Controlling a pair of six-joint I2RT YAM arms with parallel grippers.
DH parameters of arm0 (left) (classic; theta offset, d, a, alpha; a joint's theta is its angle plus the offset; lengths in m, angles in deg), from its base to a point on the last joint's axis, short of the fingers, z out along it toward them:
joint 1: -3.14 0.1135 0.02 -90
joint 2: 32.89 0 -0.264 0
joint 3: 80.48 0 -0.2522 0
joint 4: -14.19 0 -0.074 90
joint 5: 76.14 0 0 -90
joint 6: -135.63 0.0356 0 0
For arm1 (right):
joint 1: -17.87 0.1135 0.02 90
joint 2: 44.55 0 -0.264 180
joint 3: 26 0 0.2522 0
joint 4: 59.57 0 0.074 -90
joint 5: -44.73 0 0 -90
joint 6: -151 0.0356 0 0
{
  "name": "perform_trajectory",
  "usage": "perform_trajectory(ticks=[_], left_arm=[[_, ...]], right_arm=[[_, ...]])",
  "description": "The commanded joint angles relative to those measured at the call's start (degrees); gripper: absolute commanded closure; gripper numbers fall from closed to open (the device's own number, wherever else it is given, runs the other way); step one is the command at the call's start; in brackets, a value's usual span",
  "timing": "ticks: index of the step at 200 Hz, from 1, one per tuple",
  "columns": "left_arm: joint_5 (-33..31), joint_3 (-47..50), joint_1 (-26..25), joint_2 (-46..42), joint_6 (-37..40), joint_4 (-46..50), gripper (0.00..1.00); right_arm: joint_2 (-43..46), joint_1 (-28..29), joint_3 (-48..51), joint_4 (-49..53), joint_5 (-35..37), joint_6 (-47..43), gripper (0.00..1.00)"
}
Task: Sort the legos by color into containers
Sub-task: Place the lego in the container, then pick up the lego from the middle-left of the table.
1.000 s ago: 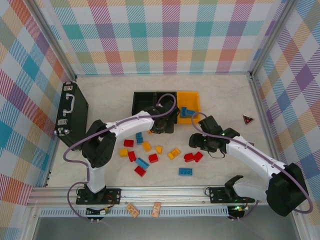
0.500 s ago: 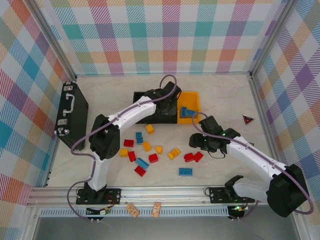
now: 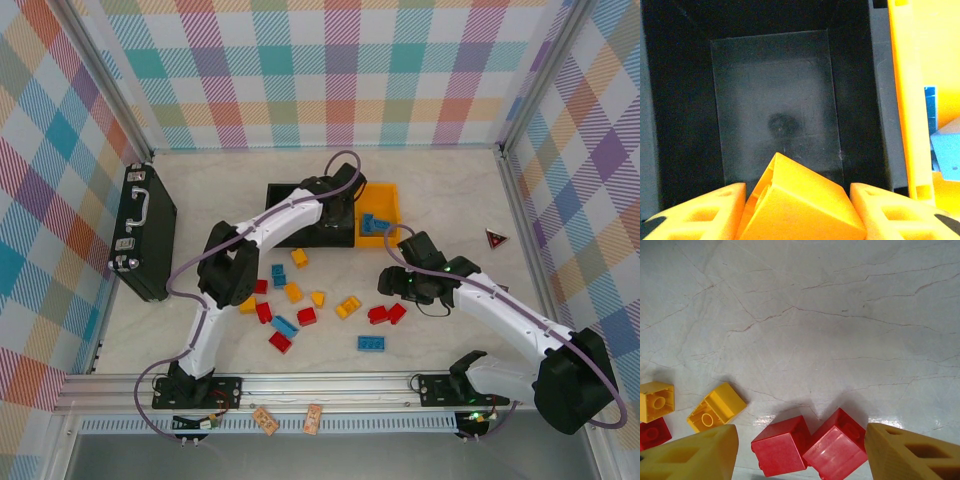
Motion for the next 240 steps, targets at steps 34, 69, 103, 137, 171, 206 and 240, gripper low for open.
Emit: perform_trajectory(ticks=[34, 69, 103, 137, 171, 206, 240], left_arm=[[-2.1, -2.2, 0.7, 1.8, 0.1, 1.1, 0.52], [-2.2, -1.9, 0.7, 1.5, -0.4, 1.0, 0.41], [-1.9, -1.0, 0.6, -0.1, -0.6, 0.6, 0.35], [-0.7, 0.9, 0.5, -3.3, -0.8, -0.1, 0.34], [1.3, 6.2, -0.3, -9.8, -1.0, -2.0, 0.34], [3.9, 14.0, -1.1, -17.0, -2.0, -4.2, 0.35], [6.9, 24.7, -1.6, -25.1, -3.1, -7.4, 0.35]], right_arm=[[0.4, 0.3, -0.6, 0.3, -0.2, 0.2, 0.32], [0.9, 0.4, -0.1, 0.3, -0.3, 0.3, 0.32], [1.5, 0.3, -0.1, 0.2, -0.2, 0.2, 0.32], [1.8, 0.3, -0.2, 0.0, -0.2, 0.2, 0.32], [2.2, 0.3, -0.7, 0.0, -0.5, -0.2, 0.32], [2.1, 0.3, -1.1, 0.4, -1.1, -0.9, 0.32], [1.1, 0.3, -2.5, 1.1, -2.3, -1.7, 0.32]])
